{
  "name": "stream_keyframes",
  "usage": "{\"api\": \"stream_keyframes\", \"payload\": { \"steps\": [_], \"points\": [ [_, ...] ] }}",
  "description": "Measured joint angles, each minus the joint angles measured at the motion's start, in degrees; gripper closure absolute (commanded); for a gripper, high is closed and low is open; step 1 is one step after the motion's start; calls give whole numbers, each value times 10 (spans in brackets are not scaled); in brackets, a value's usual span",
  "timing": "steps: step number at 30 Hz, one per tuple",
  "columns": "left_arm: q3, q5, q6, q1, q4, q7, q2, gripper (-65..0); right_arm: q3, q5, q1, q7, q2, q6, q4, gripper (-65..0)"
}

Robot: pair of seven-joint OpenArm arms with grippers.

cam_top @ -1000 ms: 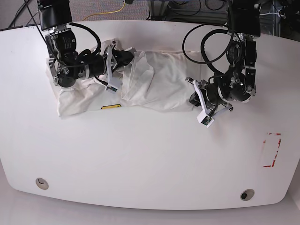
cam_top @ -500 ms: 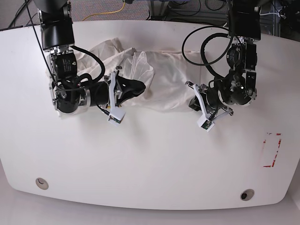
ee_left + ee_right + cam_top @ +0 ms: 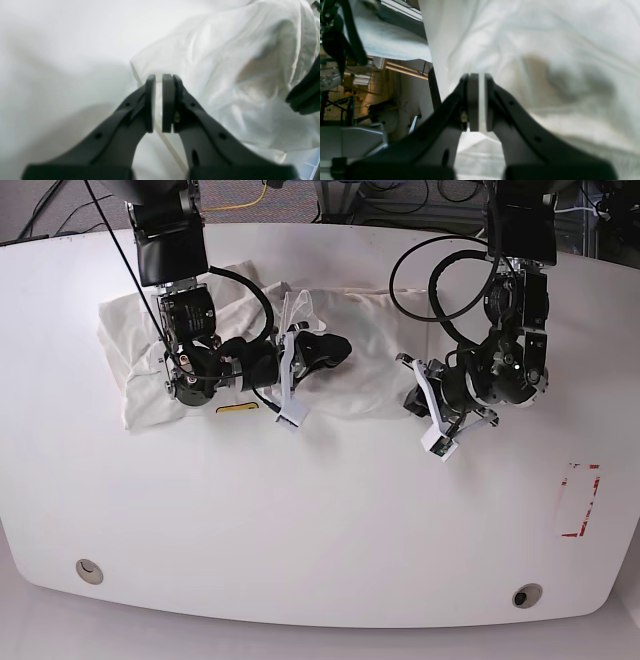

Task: Layout the t-shirt on the table in an organized manner, then fold the t-shirt properly

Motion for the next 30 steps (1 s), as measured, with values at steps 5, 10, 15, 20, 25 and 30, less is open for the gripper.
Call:
{"api": "stream_keyframes", "payload": {
  "steps": [5, 10, 15, 20, 25, 30],
  "points": [
    [0, 0, 0, 0, 0, 0, -1, -31, 0, -53, -14, 0, 7, 0, -2, -41],
    [0, 0, 0, 0, 0, 0, -10, -31, -1, -72, -27, 8, 38, 0, -2, -41],
    [0, 0, 0, 0, -1, 0, -10, -31, 1, -72, -39, 19, 87, 0, 19, -41],
    [0, 0, 0, 0, -1, 0, -10, -31, 2, -77, -42, 16, 125, 2, 62, -41],
    [3, 0, 0, 0, -1, 0, -10, -31, 2, -80, -40, 17, 150, 2, 109, -41],
    [9, -2, -54, 1, 0, 1, 3, -31, 2, -80, -40, 17, 166, 2, 155, -41]
  ]
}}
